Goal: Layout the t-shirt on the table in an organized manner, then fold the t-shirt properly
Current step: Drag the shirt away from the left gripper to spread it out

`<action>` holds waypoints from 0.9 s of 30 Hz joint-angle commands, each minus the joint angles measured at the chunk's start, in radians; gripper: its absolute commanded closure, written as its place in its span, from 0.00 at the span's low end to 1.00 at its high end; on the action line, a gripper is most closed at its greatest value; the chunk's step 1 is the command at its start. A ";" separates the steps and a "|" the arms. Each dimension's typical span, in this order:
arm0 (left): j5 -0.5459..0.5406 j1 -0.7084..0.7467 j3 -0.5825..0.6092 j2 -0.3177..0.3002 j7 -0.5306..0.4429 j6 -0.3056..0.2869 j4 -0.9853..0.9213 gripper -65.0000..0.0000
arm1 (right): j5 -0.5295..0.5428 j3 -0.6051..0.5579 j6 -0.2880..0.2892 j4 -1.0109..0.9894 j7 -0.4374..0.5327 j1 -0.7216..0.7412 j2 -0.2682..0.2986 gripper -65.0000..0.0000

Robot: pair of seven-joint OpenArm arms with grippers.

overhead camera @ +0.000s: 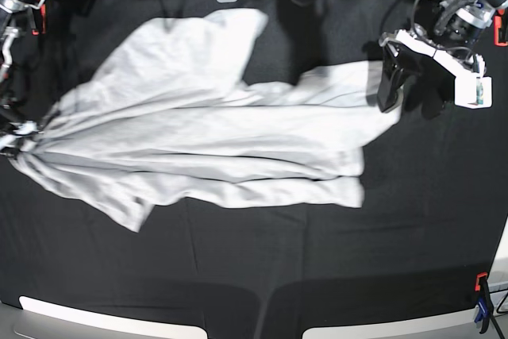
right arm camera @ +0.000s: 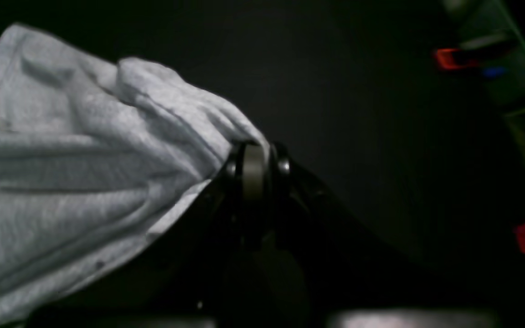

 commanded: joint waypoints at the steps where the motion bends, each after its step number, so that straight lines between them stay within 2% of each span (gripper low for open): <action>1: -0.017 0.003 -0.003 -0.005 -0.018 -0.014 0.018 0.33 | 0.006 0.026 -0.011 0.020 0.031 0.015 0.032 1.00; 4: -0.019 0.003 -0.003 -0.005 0.031 -0.014 0.018 0.33 | 0.006 0.064 -0.011 0.020 0.032 0.013 0.036 0.98; 5: -0.019 0.003 -0.002 -0.006 0.055 -0.023 0.018 0.33 | 0.006 0.071 -0.011 0.020 0.034 0.013 0.036 0.87; 8: 0.020 -0.020 0.025 -0.006 0.133 -0.141 0.017 0.33 | 0.007 0.075 -0.011 0.020 0.047 0.013 0.036 0.63; 9: 0.068 -0.035 0.045 -0.006 0.152 -0.175 0.017 0.33 | 0.007 0.075 -0.011 0.020 0.053 0.013 0.036 0.59; 13: 0.345 -0.102 0.180 -0.019 0.156 -0.249 0.011 0.33 | 0.072 0.077 -0.007 0.023 -0.003 0.013 0.037 0.58; 17: 0.492 -0.162 0.370 -0.103 0.141 -0.246 -0.047 0.41 | 0.125 0.077 0.079 0.056 -0.027 0.013 0.036 0.58; 20: 0.632 -0.199 0.501 -0.163 0.089 -0.244 -0.131 0.44 | 0.131 0.077 0.083 0.109 -0.044 0.013 0.036 0.58; 21: 0.687 -0.211 0.538 -0.178 0.053 -0.229 -0.162 0.44 | 0.131 0.077 0.083 0.129 -0.052 0.013 0.036 0.58; 23: 0.826 -0.238 0.613 -0.192 0.003 -0.135 -0.224 0.44 | 0.131 0.077 0.083 0.168 -0.060 0.013 0.036 0.58; 25: 0.916 -0.272 0.682 -0.191 0.003 -0.059 -0.284 0.44 | 0.134 0.077 0.082 0.204 -0.066 0.013 0.036 0.58; 27: 0.961 -0.307 0.745 -0.191 0.004 -0.040 -0.346 0.44 | 0.161 0.077 0.082 0.237 -0.076 0.013 0.037 0.58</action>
